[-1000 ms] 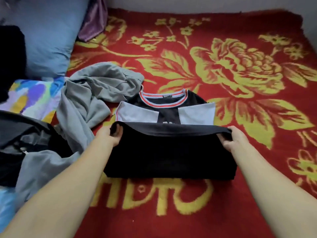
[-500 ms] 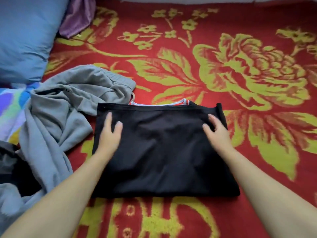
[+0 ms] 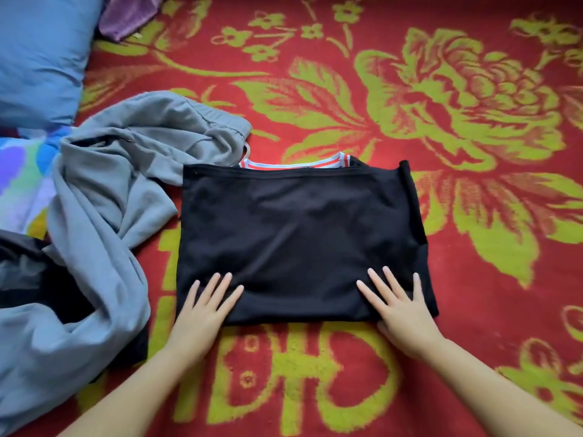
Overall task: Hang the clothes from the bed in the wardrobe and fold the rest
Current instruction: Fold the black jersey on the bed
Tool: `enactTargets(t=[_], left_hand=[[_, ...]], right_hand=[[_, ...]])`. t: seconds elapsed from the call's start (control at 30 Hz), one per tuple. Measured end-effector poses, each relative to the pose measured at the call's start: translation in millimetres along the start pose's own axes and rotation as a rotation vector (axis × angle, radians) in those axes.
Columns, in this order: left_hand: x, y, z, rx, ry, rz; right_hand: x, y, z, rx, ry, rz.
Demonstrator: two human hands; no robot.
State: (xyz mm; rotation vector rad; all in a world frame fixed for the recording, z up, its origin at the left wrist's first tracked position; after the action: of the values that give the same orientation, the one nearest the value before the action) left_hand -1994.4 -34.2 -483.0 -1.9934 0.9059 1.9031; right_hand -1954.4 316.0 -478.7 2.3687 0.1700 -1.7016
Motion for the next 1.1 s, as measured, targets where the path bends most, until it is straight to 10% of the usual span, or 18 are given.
enactTargets(t=[0.6,0.87,1.1], left_hand=[[-38,-89,-171,0.234,0.191,-0.23],[-70,34,-115,-0.445,0.05,-0.641],[-73,95,10,-0.493,0.046,-0.391]], right_hand=[[30,32,-174,-0.068,0.264,0.033],[-81,-21,-110,0.249,-0.079,0.445],[-133,-47,28,0.336,-0.07,0.176]])
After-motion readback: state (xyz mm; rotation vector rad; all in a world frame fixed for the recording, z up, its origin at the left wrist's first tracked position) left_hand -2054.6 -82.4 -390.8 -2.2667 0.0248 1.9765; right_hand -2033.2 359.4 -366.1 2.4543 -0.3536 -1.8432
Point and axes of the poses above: each hand's wrist, its own z-axis towards the middle knuckle, its own x-axis out of the palm, y = z × x, the point moved 6 cm from there along z, towards the middle knuckle, and after that the axes turned 12 degrees about z, right-handed, at the moved point
